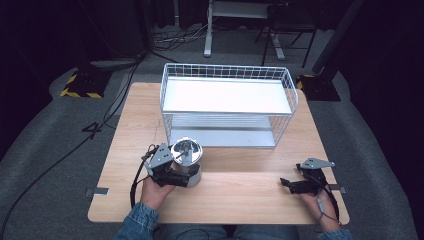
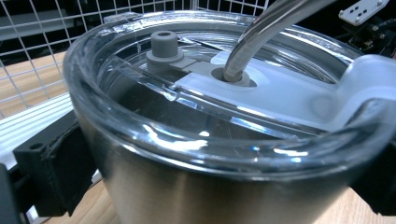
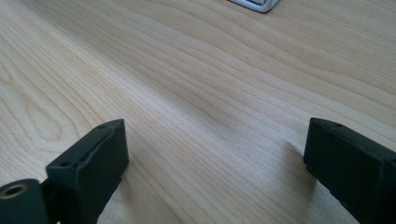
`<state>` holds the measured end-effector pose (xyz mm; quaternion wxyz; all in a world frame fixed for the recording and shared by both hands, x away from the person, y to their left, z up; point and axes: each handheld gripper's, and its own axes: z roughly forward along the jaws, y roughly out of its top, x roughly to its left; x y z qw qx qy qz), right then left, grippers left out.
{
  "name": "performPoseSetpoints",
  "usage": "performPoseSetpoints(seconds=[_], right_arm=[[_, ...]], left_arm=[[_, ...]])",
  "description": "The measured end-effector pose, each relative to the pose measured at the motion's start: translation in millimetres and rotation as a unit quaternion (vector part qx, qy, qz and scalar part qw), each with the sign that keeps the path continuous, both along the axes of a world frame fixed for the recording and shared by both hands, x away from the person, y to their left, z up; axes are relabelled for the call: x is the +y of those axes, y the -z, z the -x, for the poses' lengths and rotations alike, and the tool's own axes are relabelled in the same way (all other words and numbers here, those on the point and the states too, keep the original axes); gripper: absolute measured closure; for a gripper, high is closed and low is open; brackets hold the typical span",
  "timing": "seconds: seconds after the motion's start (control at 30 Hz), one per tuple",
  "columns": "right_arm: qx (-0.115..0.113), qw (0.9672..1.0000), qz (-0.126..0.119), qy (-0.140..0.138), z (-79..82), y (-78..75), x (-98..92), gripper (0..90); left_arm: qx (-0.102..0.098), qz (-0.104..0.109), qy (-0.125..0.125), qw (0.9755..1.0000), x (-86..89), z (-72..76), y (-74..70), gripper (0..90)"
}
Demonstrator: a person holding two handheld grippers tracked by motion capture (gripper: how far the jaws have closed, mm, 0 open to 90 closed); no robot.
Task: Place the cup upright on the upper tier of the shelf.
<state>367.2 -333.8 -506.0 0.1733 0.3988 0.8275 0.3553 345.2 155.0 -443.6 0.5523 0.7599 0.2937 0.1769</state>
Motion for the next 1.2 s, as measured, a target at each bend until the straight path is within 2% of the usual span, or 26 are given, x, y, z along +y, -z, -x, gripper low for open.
performPoseSetpoints(seconds=[0.13, 0.3, 0.43, 0.57, 0.97, 1.2], right_arm=[[0.0, 1.0, 0.0, 0.0, 0.0, 0.0, 0.0, 6.9], [0.0, 1.0, 0.0, 0.0, 0.0, 0.0, 0.0, 6.9], [0.0, 1.0, 0.0, 0.0, 0.1, 0.0, 0.0, 6.9], [-0.001, 1.0, 0.0, 0.0, 0.1, 0.0, 0.0, 7.2], [-0.001, 1.0, 0.0, 0.002, 0.3, -0.2, -0.2, 8.0], [-0.003, 1.0, -0.002, 0.002, 0.6, -0.2, -0.2, 9.7]], left_arm=[[-0.011, -0.003, -0.002, 0.9999, -3.2, -0.3, 2.6, 0.0], [-0.019, 0.011, -0.005, 0.9998, -4.4, -1.1, 7.4, 0.0], [-0.008, 0.015, -0.002, 0.9999, -4.3, -3.3, 11.2, 0.1], [-0.005, 0.004, -0.007, 1.0, -6.0, -4.4, 13.7, 1.4], [-0.011, 0.001, -0.006, 0.9999, -6.0, -3.6, 13.5, 3.2], [-0.006, -0.011, -0.01, 0.9999, -7.6, -2.8, 10.2, 3.4]])
